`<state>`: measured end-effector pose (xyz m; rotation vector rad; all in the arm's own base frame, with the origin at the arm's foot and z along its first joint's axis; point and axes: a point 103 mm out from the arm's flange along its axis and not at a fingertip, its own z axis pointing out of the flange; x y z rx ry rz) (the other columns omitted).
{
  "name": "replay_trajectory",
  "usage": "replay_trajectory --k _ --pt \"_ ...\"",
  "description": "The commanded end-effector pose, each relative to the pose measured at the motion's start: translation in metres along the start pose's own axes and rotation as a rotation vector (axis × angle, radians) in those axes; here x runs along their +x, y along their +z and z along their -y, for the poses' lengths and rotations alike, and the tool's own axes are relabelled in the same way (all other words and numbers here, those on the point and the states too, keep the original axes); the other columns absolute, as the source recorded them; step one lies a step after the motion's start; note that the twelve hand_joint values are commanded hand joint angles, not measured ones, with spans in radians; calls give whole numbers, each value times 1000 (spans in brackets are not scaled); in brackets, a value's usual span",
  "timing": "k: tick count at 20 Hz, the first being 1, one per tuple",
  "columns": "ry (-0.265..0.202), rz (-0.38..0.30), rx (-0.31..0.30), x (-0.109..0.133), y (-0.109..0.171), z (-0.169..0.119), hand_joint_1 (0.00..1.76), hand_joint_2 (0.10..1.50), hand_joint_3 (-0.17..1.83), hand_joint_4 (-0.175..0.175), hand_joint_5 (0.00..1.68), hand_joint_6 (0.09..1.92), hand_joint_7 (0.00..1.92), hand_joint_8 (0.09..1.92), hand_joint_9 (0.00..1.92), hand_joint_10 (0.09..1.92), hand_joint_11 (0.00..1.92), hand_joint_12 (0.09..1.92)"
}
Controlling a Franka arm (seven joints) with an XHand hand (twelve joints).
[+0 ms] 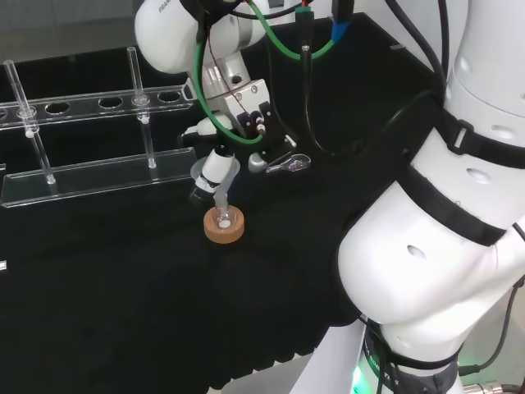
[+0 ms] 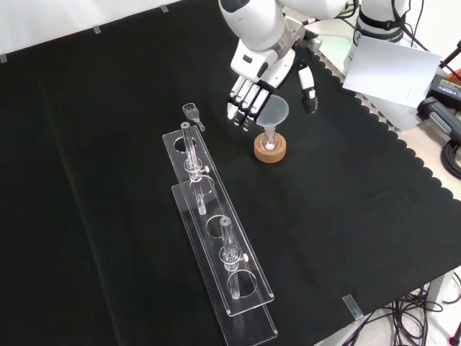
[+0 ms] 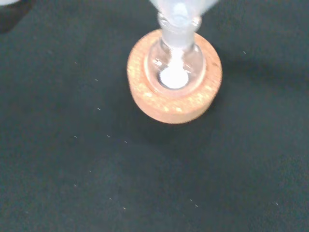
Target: Remove the funnel from the round-bottom flask.
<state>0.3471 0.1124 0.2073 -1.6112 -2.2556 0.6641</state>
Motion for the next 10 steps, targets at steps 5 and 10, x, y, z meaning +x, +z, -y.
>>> replay_trajectory --k 5,10 --pt "29 13 43 -13 15 -11 660 651 16 -39 0 87 0 87 16 87 0 642" --pt "33 5 36 -15 14 -11 662 652 16 -43 0 87 0 87 16 87 0 645"
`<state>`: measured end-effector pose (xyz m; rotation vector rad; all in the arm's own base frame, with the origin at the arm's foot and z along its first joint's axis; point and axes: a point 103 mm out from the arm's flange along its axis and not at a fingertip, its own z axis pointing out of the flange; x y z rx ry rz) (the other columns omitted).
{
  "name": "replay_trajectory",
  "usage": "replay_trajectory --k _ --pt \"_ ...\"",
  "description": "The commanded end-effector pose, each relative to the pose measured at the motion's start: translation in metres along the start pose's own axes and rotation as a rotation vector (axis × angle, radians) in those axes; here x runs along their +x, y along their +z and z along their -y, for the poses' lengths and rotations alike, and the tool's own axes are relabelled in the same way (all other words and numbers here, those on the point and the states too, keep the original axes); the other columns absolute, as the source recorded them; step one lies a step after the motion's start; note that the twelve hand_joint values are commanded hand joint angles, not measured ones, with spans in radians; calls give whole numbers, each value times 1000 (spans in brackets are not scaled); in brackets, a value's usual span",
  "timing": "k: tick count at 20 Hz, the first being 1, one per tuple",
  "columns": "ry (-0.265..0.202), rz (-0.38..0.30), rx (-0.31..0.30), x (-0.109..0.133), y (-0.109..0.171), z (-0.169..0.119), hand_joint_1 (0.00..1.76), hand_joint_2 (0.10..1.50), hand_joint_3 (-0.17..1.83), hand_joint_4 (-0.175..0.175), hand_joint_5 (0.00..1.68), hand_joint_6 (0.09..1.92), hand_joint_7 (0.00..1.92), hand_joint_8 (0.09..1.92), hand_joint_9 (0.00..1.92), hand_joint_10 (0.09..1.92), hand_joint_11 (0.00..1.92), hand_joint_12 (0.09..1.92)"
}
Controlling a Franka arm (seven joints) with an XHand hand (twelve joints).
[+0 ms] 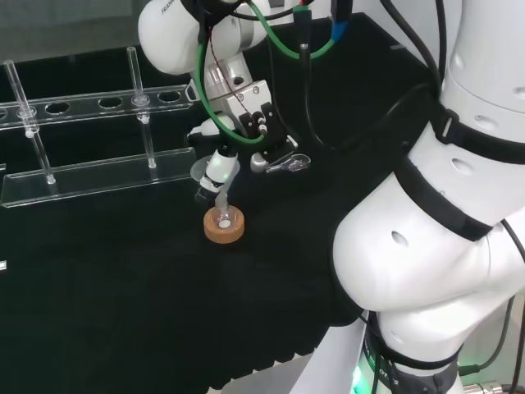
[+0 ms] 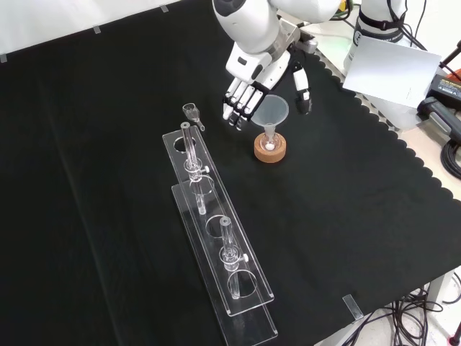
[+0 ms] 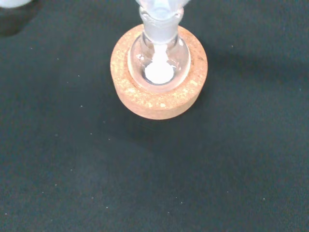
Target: Remove the funnel from the round-bottom flask.
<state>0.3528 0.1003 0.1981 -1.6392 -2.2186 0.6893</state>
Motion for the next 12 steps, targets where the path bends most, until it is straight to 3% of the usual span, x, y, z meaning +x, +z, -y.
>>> replay_trajectory --k 1,5,8,12 --pt "1 5 14 -1 5 -5 662 652 16 -43 0 87 0 87 16 87 0 645" --pt "3 13 21 1 4 -9 664 656 18 -47 0 87 13 87 28 87 0 700" --pt "6 16 22 2 2 -9 667 659 20 -55 0 87 117 87 136 115 0 929" --pt "4 18 23 2 2 -10 683 658 30 -64 22 87 176 342 124 593 0 1153"
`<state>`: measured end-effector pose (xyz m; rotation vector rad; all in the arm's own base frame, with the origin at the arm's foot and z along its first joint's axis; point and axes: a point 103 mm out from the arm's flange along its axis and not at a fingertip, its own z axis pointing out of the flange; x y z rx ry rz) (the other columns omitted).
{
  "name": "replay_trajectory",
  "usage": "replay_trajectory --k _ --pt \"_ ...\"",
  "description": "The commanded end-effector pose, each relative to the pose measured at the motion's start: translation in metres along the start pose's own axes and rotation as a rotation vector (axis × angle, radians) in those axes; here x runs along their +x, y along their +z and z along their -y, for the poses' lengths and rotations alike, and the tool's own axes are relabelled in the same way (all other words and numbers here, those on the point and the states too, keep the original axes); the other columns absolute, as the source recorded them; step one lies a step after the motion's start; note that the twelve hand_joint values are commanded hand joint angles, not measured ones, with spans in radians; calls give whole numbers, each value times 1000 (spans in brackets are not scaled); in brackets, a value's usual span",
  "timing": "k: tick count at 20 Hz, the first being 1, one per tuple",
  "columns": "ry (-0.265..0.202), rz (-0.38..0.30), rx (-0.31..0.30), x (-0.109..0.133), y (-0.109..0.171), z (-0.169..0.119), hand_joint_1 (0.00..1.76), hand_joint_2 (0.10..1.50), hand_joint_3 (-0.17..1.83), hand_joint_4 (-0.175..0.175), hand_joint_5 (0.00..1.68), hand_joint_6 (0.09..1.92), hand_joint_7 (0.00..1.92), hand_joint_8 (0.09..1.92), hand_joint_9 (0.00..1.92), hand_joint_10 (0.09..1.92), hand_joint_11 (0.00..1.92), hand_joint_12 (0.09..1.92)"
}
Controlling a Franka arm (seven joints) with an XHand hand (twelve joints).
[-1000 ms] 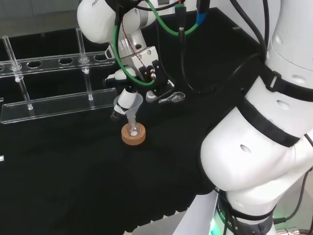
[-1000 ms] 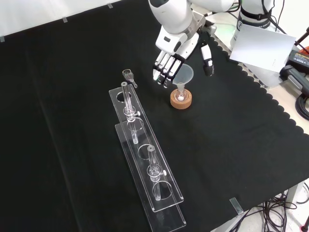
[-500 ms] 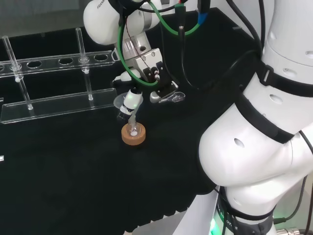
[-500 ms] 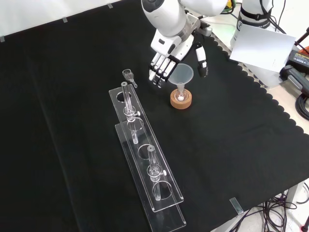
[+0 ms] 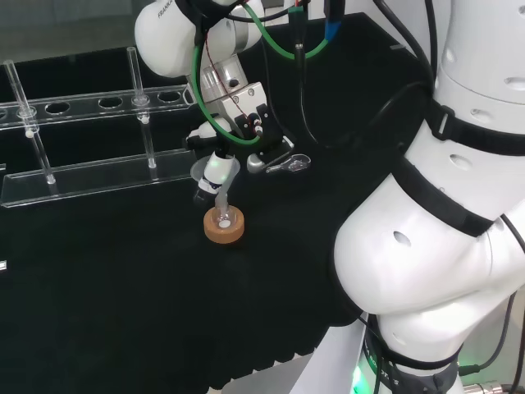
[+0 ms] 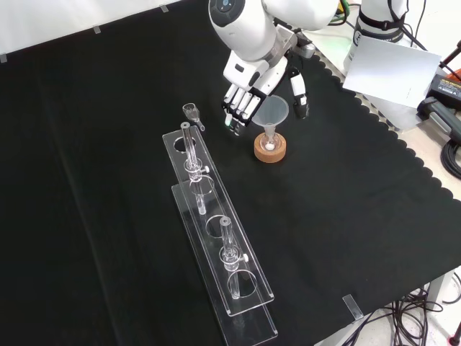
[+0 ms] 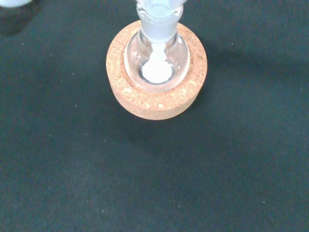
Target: Remove the funnel from the round-bottom flask.
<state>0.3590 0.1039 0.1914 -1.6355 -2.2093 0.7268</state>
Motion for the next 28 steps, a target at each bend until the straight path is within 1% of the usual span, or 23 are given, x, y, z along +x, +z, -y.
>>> replay_trajectory --k 1,3,5,8,13,15,19,20,24,28 --pt "0 4 0 0 1 -1 685 657 34 -63 44 87 163 420 114 672 0 1176" --pt "0 6 0 0 1 -1 690 654 41 -60 104 87 173 535 137 745 0 1224" --pt "0 8 0 0 1 -1 695 652 48 -59 150 87 205 591 176 762 0 1269" --pt "1 13 -1 0 -1 0 712 652 62 -56 231 87 269 626 261 745 0 1330" --pt "6 11 -7 -2 -2 0 744 642 105 -51 345 87 371 629 356 694 0 1404" --pt "6 15 -11 -2 -2 1 764 612 181 -51 390 87 431 615 404 663 0 1430" --pt "5 16 -13 -1 -1 1 810 481 478 -49 456 87 529 613 487 625 0 1482" --pt "5 17 -15 -1 -1 1 820 464 521 -49 468 87 545 616 505 622 0 1492" --pt "4 14 -29 -1 -2 2 848 432 610 -48 519 87 609 630 568 610 51 1484" --pt "3 -6 -40 -2 -3 3 880 422 652 -47 569 87 672 640 631 590 118 1453"
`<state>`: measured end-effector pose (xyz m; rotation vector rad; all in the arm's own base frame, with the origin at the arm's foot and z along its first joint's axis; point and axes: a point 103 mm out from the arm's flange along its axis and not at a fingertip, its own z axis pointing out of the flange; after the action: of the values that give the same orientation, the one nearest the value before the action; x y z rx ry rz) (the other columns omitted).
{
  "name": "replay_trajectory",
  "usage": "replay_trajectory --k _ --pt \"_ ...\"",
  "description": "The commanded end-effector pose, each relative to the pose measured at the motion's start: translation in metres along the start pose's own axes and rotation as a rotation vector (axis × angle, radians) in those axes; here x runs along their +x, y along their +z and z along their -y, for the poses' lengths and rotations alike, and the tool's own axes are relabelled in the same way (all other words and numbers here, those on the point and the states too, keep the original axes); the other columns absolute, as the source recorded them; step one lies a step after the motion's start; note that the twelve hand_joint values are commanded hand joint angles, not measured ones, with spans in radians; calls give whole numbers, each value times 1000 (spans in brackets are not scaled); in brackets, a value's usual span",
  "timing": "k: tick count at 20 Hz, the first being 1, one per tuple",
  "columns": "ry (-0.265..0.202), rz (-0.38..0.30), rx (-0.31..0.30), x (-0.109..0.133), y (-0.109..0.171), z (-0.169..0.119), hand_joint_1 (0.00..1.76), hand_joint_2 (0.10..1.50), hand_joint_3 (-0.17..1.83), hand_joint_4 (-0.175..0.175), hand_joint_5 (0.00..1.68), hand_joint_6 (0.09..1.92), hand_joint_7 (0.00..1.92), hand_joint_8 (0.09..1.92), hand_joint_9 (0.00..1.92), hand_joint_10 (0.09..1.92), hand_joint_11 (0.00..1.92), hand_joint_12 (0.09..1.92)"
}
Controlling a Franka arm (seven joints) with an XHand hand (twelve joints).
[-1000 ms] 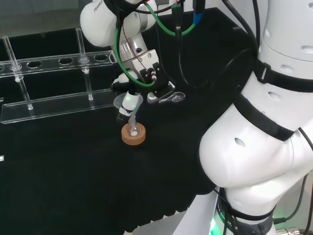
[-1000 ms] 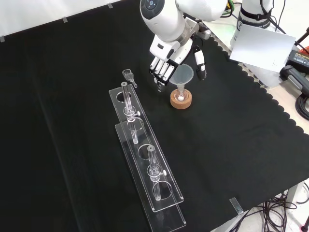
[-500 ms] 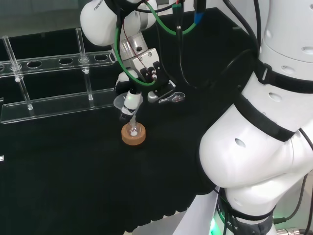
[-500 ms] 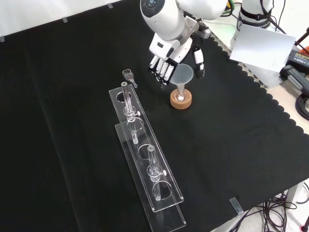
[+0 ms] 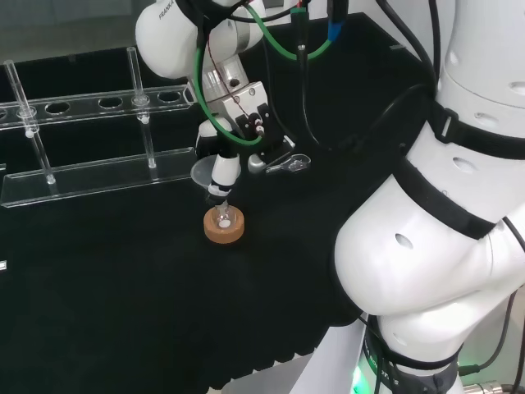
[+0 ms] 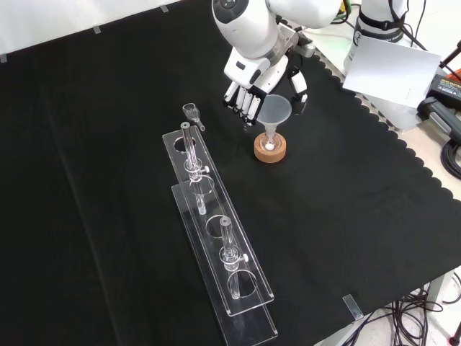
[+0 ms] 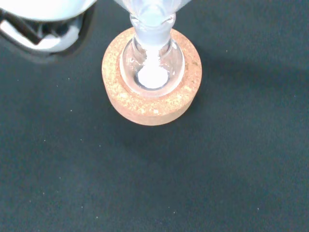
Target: Remove the funnel from the round-bottom flask.
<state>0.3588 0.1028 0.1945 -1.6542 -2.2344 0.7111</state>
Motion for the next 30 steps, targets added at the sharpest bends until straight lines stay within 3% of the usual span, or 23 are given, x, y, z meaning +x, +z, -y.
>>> replay_trajectory --k 1,9,30 --pt "-2 -19 -15 -1 -1 2 888 420 659 -47 584 87 692 643 649 585 137 1444" --pt "-11 -10 -26 -3 -5 5 931 412 698 -39 680 87 798 654 750 545 220 1396" --pt "-8 -22 -105 -16 -33 26 946 406 737 -45 702 87 831 646 798 510 307 1347"
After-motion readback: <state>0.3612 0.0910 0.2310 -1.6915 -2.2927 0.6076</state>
